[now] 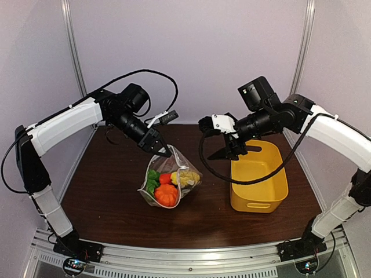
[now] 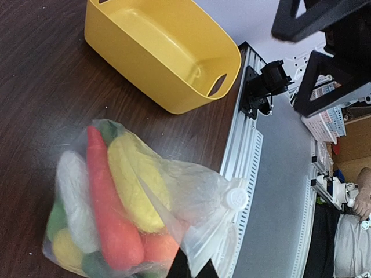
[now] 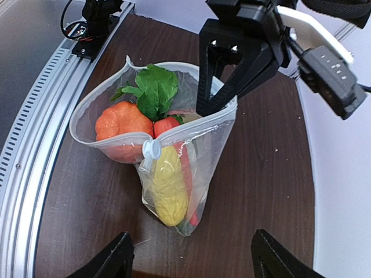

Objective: Place the food in the zip-top bag and seal the zipper
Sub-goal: Place the fake fruit in the zipper food storage bag.

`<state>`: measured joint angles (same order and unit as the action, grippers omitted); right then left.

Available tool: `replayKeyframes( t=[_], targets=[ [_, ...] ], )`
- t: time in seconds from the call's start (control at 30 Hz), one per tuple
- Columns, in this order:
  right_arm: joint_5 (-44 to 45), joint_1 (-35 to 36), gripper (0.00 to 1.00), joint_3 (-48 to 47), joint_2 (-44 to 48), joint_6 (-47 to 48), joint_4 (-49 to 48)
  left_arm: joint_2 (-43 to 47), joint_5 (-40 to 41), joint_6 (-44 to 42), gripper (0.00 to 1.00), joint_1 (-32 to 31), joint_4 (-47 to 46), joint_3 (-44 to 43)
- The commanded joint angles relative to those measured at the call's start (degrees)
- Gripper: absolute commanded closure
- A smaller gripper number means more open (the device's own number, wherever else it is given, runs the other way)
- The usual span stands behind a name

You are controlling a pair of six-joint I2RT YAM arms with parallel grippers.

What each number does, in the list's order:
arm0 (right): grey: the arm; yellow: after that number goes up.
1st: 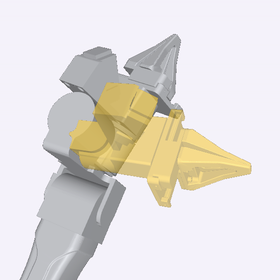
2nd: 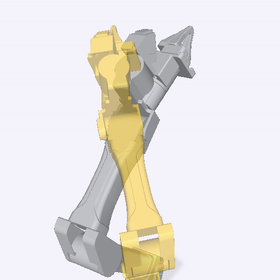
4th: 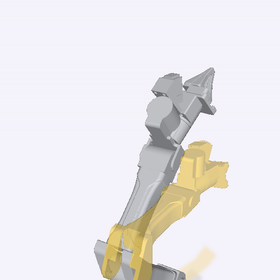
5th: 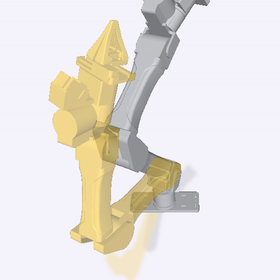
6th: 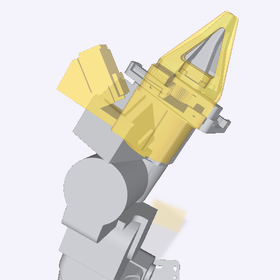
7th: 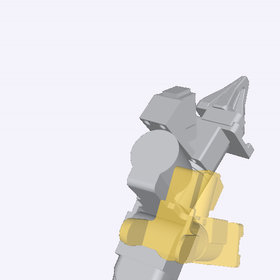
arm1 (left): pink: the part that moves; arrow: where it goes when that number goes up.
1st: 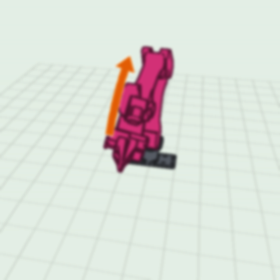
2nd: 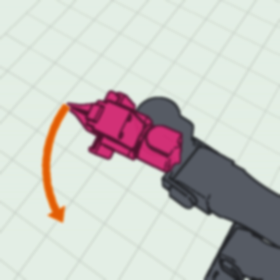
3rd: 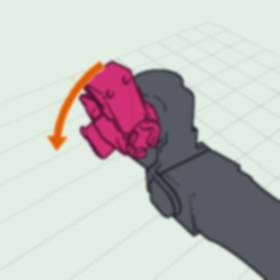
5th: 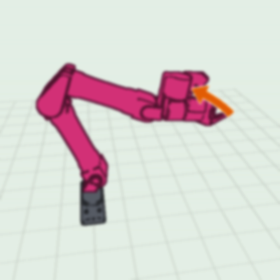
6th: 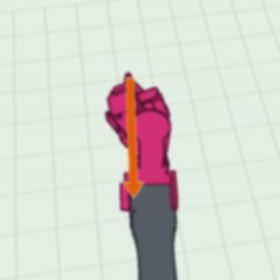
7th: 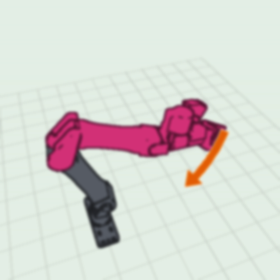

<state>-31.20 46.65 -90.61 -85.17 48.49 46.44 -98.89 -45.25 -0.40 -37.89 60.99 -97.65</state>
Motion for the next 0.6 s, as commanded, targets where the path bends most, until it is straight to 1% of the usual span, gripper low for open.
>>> replayKeyframes(
  t=[0.0, 0.1, 0.17, 0.43, 0.5, 0.57],
  targets=[
    [-1.6, 0.8, 0.30, 7.5, -1.7, -3.2, -6.4, -2.7, -0.6, -2.2, 1.00, -0.1, -1.7, -1.0],
    [-1.0, 1.2, 0.33, 10.2, -1.9, -3.4, -8.7, -3.7, 1.0, -2.3, 1.00, -0.2, -1.6, -2.2],
    [-0.3, 1.5, 0.35, 11.2, -1.9, -4.0, -10.1, -4.4, 0.4, -2.6, 1.00, -0.2, -1.4, -2.2],
    [-1.2, 2.8, 0.39, 13.3, -4.0, -8.5, -17.1, -7.0, -0.2, -3.3, 1.00, -0.2, -1.3, -2.2],
    [-2.2, 3.3, 0.39, 13.0, -4.8, -8.4, -16.9, -7.5, 0.0, -3.3, 1.00, -0.2, -1.3, -2.2],
    [-4.6, 3.6, 0.39, 11.7, -5.9, -6.7, -14.2, -7.8, 0.6, -3.2, 1.00, -0.2, -1.2, -2.4]
  ],
)
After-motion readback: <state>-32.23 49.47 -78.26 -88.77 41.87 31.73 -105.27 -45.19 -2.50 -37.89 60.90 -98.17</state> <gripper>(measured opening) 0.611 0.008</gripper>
